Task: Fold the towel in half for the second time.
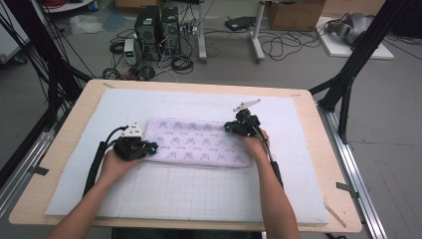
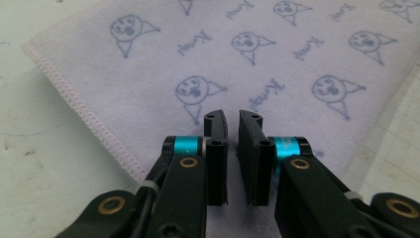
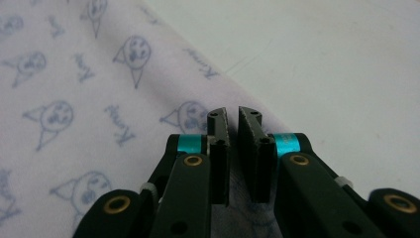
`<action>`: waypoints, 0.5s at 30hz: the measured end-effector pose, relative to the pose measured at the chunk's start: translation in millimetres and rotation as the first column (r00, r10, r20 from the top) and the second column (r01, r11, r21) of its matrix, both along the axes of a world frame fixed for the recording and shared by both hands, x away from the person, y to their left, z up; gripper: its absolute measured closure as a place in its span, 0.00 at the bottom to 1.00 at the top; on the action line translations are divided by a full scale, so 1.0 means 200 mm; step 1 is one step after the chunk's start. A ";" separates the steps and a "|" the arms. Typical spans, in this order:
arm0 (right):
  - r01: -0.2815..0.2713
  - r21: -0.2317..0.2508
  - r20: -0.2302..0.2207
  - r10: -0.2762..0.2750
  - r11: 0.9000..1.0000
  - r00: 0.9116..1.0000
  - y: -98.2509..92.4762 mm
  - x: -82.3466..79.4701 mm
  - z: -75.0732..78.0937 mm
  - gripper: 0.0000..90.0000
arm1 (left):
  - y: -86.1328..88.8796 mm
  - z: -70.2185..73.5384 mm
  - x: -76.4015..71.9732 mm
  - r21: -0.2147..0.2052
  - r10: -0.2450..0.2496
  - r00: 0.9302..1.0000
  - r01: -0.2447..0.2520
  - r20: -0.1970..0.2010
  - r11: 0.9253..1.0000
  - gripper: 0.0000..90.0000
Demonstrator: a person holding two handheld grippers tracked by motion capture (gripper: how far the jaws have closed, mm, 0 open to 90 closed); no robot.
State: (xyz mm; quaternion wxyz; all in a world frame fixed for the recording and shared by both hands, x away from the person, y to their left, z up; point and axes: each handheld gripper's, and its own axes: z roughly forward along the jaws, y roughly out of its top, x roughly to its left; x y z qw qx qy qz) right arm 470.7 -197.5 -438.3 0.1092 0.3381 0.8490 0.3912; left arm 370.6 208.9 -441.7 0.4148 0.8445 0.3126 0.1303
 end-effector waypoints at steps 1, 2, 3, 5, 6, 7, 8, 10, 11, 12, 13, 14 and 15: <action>-0.002 0.000 -0.001 0.002 1.000 1.000 0.00 0.00 0.00 0.93 | 0.00 0.00 0.00 -0.006 0.003 1.000 -0.003 -0.002 1.000 0.90; -0.005 -0.005 0.003 0.005 1.000 1.000 0.00 0.00 0.00 0.93 | 0.00 0.00 0.00 -0.003 0.000 1.000 0.000 -0.004 1.000 0.90; -0.008 -0.013 0.010 0.008 1.000 1.000 0.00 0.00 0.00 0.93 | 0.00 0.00 0.00 -0.004 -0.001 1.000 0.001 -0.004 1.000 0.89; -0.017 -0.011 0.023 0.018 1.000 1.000 0.00 -0.01 0.03 0.90 | 0.01 0.01 -0.01 -0.003 -0.001 1.000 0.001 0.008 1.000 0.86; -0.013 0.003 0.034 0.013 1.000 0.999 -0.01 -0.02 0.04 0.90 | 0.01 0.02 -0.01 -0.007 0.009 1.000 -0.009 0.019 1.000 0.84; 0.001 0.011 0.050 -0.001 1.000 0.999 -0.03 -0.02 0.06 0.90 | 0.01 0.02 -0.01 -0.014 0.019 1.000 -0.019 0.025 1.000 0.83; 0.013 0.015 0.058 -0.014 1.000 0.998 -0.05 -0.02 0.08 0.90 | 0.02 0.02 -0.01 -0.018 0.028 0.999 -0.027 0.030 0.999 0.83; 0.043 0.013 0.058 -0.044 0.999 0.997 -0.08 -0.02 0.08 0.89 | 0.03 0.02 0.00 -0.020 0.030 0.999 -0.029 0.023 0.999 0.83; 0.054 0.002 0.049 -0.054 0.999 0.997 -0.09 -0.02 0.07 0.89 | 0.03 0.02 0.00 -0.014 0.032 0.999 -0.032 0.018 0.999 0.83; 0.064 -0.011 0.034 -0.064 0.998 0.997 -0.11 -0.01 0.06 0.89 | 0.03 0.01 0.00 -0.012 0.031 0.999 -0.031 0.012 0.999 0.83; 0.069 -0.039 0.025 -0.068 0.997 0.997 -0.12 -0.01 0.04 0.89 | 0.03 0.01 0.00 -0.016 0.034 0.999 -0.034 0.010 0.999 0.83; 0.065 -0.043 0.020 -0.065 0.997 0.998 -0.13 0.00 0.01 0.89 | 0.04 0.01 0.00 -0.019 0.033 0.999 -0.033 0.010 0.999 0.82; 0.077 -0.020 0.012 -0.076 0.997 0.997 -0.13 -0.01 0.00 0.89 | 0.04 0.00 0.00 -0.021 0.032 0.999 -0.032 0.013 0.999 0.82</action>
